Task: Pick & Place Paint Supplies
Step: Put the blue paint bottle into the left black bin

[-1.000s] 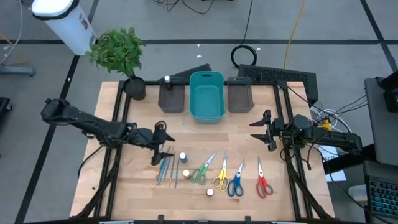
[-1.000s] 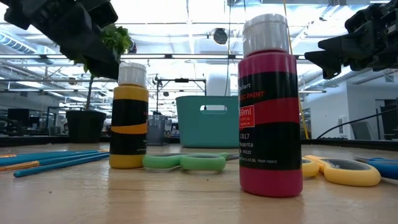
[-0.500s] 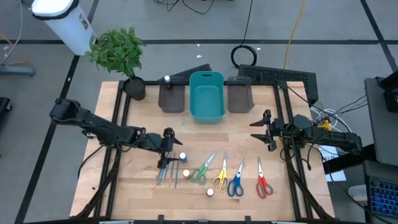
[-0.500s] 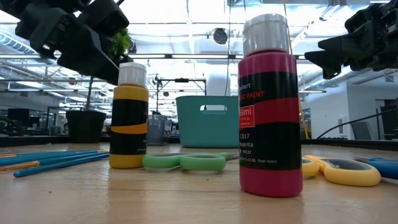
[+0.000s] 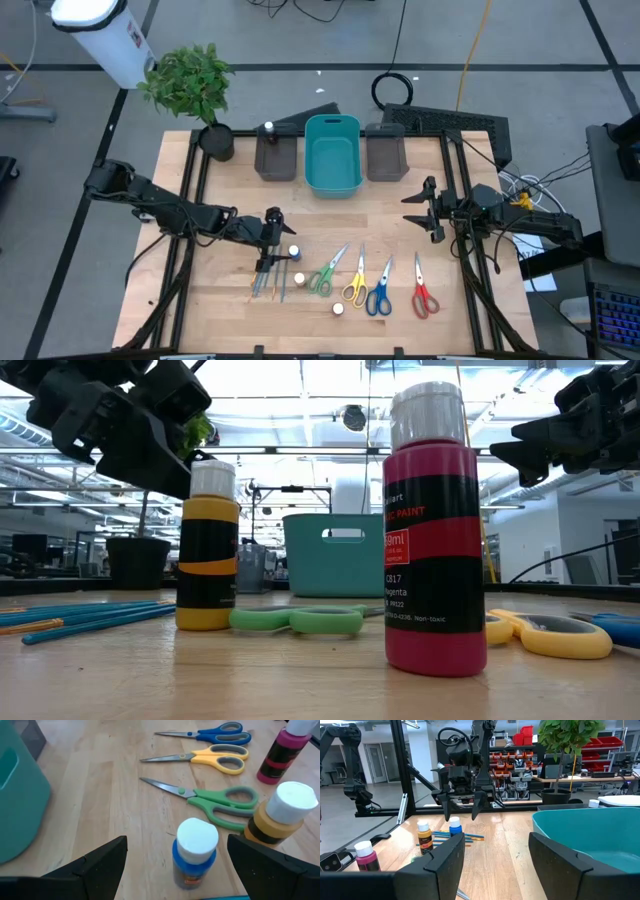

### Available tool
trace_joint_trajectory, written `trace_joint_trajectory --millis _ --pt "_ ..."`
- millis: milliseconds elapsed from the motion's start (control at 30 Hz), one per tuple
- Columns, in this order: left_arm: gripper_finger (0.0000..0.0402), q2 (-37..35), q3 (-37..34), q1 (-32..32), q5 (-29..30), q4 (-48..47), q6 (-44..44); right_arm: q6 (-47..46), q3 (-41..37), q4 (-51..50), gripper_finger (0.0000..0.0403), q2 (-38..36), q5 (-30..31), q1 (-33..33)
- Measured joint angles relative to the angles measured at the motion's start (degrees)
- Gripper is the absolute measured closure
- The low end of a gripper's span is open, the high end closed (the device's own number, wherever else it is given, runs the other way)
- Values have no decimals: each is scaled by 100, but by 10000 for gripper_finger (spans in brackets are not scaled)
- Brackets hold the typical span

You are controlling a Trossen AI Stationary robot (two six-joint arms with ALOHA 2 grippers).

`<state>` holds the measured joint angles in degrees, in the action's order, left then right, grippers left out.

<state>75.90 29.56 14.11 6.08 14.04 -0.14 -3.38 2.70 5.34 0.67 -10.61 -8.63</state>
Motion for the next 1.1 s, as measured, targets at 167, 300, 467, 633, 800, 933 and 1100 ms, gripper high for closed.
trace_joint_trajectory --millis 167,300,467,633,800,933,1100 --pt "53 0 0 -17 -17 34 -290 0 0 0 190 0 0 -1" --pt "53 0 0 -17 -48 132 -620 0 0 0 190 0 0 0" --pt "53 0 0 20 -48 122 -369 0 2 0 190 -2 0 -1" --pt "53 115 0 99 -190 281 -31 0 1 0 190 -2 0 -1" --pt "53 338 -7 103 -338 400 47 0 0 -2 190 -2 0 1" --pt "53 407 0 92 -142 405 44 0 1 10 190 -2 0 0" --pt "53 404 0 92 -57 451 46 0 2 2 190 0 0 1"
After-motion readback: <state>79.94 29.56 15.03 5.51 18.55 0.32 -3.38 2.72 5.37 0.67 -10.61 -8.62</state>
